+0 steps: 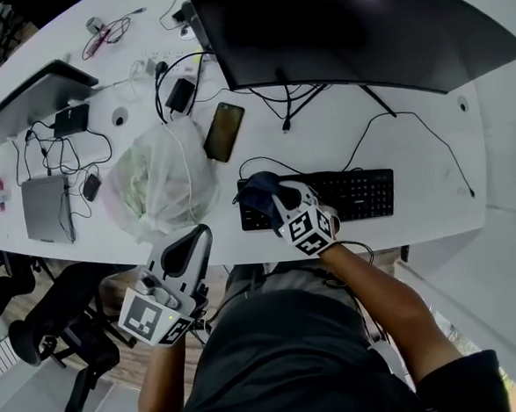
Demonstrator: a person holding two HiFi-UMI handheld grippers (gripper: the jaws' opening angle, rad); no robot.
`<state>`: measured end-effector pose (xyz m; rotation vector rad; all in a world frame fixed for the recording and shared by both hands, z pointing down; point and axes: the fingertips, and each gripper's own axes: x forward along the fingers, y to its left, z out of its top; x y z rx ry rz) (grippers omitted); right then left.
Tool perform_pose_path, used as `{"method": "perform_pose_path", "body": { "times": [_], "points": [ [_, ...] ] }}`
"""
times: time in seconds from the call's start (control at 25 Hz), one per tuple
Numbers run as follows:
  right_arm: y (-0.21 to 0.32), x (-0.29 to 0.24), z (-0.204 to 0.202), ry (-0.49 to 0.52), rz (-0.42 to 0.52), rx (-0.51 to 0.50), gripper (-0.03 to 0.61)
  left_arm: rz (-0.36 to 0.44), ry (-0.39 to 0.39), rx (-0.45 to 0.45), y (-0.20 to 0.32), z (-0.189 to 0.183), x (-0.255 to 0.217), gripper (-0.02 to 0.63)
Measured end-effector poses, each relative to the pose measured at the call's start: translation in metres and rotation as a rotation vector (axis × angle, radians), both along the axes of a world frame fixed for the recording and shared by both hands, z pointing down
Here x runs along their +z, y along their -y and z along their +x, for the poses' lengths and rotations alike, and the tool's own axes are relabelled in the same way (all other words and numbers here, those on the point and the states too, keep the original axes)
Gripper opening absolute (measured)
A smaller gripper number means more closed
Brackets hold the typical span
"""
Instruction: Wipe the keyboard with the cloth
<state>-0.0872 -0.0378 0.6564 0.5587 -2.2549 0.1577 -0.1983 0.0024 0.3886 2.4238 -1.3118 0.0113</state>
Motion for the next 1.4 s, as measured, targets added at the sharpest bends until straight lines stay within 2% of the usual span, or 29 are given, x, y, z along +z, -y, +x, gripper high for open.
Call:
{"method": "perform_pose_path", "body": {
  "times": [0.12, 0.2, 0.36, 0.44, 0.52, 0.64, 0.72, 0.8, 0.92, 1.0, 1.04, 1.12, 1.24, 1.32, 1.4],
  "points": [
    [-0.084, 0.004, -0.004, 0.005, -0.084, -0.126, 0.046, 0.000, -0.002, -0.018, -0.005, -0.007, -0.002, 0.005],
    [-0.103, 0.007, -0.008, 0.008, -0.113, -0.158, 0.046, -0.006, -0.003, -0.029, -0.008, -0.014, 0.003, 0.005],
    [-0.024, -0.005, -0.022, 0.019, 0.020, -0.078, 0.046, -0.024, 0.003, -0.033, -0.012, -0.020, 0.013, 0.005],
    [0.002, -0.005, -0.024, -0.004, 0.022, -0.040, 0.046, -0.020, 0.006, -0.030, -0.011, -0.018, 0.009, 0.005],
    [-0.019, -0.004, -0.022, -0.006, -0.016, -0.054, 0.046, -0.009, 0.005, -0.032, -0.010, -0.016, 0.002, 0.005],
    [-0.092, -0.003, -0.017, -0.013, -0.094, -0.162, 0.046, 0.008, -0.002, -0.047, -0.006, -0.024, -0.005, 0.005],
    [-0.110, -0.001, -0.019, -0.020, -0.134, -0.202, 0.046, 0.008, 0.000, -0.067, -0.006, -0.038, -0.002, 0.005],
    [-0.083, -0.004, -0.029, -0.008, -0.093, -0.190, 0.046, 0.000, 0.009, -0.087, -0.009, -0.052, 0.004, 0.005],
    [-0.007, -0.011, -0.042, -0.014, 0.024, -0.125, 0.046, -0.007, 0.018, -0.096, -0.010, -0.058, 0.010, 0.005],
    [0.014, -0.006, -0.043, -0.033, 0.016, -0.081, 0.046, -0.007, 0.020, -0.088, -0.010, -0.054, 0.011, 0.005],
    [0.004, -0.004, -0.044, -0.032, 0.007, -0.085, 0.046, -0.007, 0.019, -0.086, -0.011, -0.053, 0.011, 0.005],
    [-0.043, -0.003, -0.043, -0.026, -0.014, -0.157, 0.046, -0.005, 0.011, -0.091, -0.012, -0.054, 0.010, 0.005],
    [-0.100, -0.001, -0.038, -0.025, -0.112, -0.245, 0.046, -0.004, -0.004, -0.109, -0.012, -0.063, 0.012, 0.005],
    [-0.086, -0.003, -0.041, -0.028, -0.107, -0.244, 0.046, -0.010, 0.000, -0.109, -0.013, -0.069, 0.018, 0.005],
    [-0.041, -0.007, -0.049, -0.030, -0.027, -0.209, 0.046, -0.017, 0.004, -0.109, -0.014, -0.073, 0.024, 0.005]
  ]
}}
